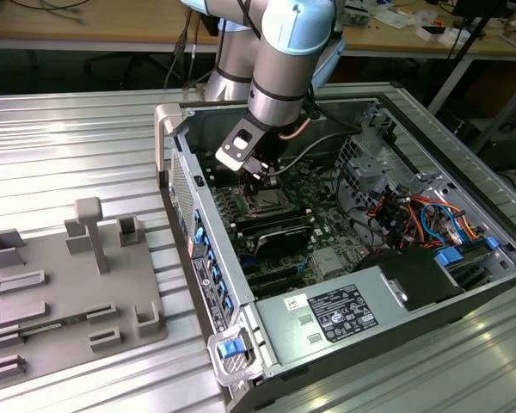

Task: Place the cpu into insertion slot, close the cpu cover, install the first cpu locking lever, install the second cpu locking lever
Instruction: 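Close the cpu cover, then install the first cpu locking lever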

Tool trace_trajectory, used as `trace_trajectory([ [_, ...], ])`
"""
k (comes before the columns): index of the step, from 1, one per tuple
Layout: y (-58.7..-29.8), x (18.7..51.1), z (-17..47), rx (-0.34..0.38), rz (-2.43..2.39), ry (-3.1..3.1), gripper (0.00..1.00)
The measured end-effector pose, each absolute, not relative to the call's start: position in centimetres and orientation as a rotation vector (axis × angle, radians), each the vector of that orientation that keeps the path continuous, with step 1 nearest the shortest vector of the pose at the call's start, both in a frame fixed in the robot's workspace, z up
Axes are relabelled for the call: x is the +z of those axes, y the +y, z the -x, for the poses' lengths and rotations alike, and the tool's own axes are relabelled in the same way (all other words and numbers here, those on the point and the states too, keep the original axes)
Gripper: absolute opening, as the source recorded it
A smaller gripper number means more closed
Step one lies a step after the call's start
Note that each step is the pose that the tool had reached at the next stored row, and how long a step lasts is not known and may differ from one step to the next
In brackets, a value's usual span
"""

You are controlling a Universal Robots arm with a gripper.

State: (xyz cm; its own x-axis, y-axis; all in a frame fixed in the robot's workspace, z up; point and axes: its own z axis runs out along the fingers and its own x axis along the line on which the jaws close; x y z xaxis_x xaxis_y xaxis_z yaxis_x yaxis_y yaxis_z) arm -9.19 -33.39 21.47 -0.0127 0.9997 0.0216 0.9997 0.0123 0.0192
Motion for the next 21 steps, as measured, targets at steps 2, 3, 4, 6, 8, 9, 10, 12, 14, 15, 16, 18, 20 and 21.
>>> trace_trajectory([
  [2, -33.4, 21.5, 9.1, -0.045, 2.206, -2.234, 0.11],
  [3, -33.4, 21.5, 8.9, -0.045, 2.206, -2.234, 0.11],
  [4, -33.4, 21.5, 8.6, -0.045, 2.206, -2.234, 0.11],
  [6, -33.4, 21.5, 7.4, -0.045, 2.206, -2.234, 0.11],
  [8, -33.4, 21.5, 6.9, -0.045, 2.206, -2.234, 0.11],
  [9, -33.4, 21.4, 6.9, -0.045, 2.206, -2.234, 0.11],
  [10, -33.4, 21.4, 6.9, -0.045, 2.206, -2.234, 0.11],
  [12, -33.4, 21.4, 6.9, -0.045, 2.206, -2.234, 0.11],
  [14, -33.4, 21.4, 6.8, -0.045, 2.206, -2.234, 0.11],
  [15, -33.4, 21.4, 6.8, -0.045, 2.206, -2.234, 0.11],
  [16, -33.4, 21.4, 6.8, -0.045, 2.206, -2.234, 0.11],
  [18, -33.4, 21.4, 6.8, -0.045, 2.206, -2.234, 0.11],
  [20, -33.4, 21.4, 6.8, -0.045, 2.206, -2.234, 0.11],
  [21, -33.4, 21.4, 6.8, -0.045, 2.206, -2.234, 0.11],
])
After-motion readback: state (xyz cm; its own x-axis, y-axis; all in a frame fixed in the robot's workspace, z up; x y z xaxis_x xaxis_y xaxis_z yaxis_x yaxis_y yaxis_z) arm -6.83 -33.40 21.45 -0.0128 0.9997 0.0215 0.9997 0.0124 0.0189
